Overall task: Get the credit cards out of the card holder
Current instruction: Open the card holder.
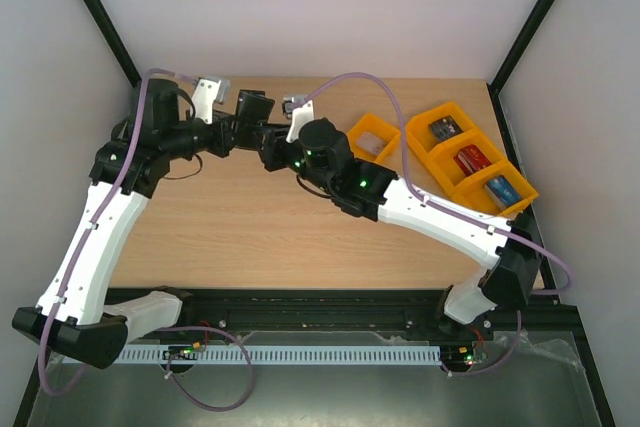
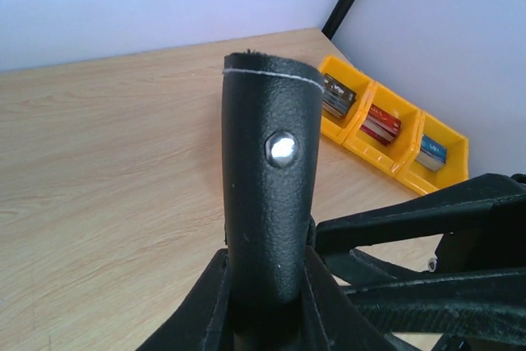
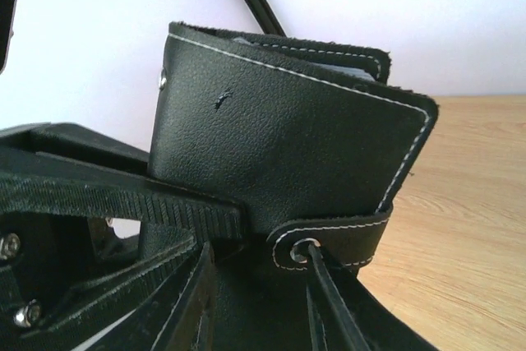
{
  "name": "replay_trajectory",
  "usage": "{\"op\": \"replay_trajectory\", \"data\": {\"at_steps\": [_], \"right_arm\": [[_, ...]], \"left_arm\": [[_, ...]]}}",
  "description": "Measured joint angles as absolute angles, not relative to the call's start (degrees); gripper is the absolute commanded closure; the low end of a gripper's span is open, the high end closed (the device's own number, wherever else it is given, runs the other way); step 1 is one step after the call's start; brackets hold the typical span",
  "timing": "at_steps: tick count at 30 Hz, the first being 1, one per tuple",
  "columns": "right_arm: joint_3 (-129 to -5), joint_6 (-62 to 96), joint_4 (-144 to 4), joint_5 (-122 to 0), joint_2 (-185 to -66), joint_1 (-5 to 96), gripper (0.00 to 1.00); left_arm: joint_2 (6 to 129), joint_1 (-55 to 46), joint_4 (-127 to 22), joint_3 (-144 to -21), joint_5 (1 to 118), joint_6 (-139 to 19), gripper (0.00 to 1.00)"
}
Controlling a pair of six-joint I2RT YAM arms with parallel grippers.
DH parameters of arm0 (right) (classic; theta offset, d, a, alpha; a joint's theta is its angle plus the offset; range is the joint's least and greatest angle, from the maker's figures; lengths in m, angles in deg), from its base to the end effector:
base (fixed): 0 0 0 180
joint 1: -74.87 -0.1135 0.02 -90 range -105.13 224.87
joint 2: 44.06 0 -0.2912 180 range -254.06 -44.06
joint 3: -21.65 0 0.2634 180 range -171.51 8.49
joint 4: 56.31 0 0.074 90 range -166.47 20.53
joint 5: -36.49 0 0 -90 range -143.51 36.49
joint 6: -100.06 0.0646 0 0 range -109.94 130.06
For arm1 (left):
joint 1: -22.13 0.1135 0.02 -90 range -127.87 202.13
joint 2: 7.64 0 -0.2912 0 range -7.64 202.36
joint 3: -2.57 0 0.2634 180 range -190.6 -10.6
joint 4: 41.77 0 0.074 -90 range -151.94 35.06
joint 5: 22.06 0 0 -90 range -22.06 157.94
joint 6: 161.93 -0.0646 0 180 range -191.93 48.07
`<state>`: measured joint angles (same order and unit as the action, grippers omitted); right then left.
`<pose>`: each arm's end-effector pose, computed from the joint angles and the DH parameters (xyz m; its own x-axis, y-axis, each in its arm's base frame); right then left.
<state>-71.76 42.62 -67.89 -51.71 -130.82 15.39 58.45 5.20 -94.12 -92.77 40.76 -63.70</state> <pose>0.2065 0.3463 0.4228 -0.4916 0.2253 -0.8412 -0.6888 0.4904 0.5339 0.2332 -0.1018 0.4568 -0.4661 0.0088 -0.8847 0.6005 0.7375 -0.3090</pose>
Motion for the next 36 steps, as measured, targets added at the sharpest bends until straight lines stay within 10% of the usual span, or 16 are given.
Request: {"op": "replay_trajectory", "data": {"at_steps": [26,36], "right_arm": [[-61.29,47.54,-69.9,-46.25,-133.75,28.52,0.98],[-55.65,34.88,-74.66,-70.09,-124.15,42.45,0.52]], "left_arm": [[60.81,6.14,-96.69,-94.89,37.59,-67.13,0.98],[60.87,7.06,-100.02,-100.81,26.64,-70.74,0.98]]}}
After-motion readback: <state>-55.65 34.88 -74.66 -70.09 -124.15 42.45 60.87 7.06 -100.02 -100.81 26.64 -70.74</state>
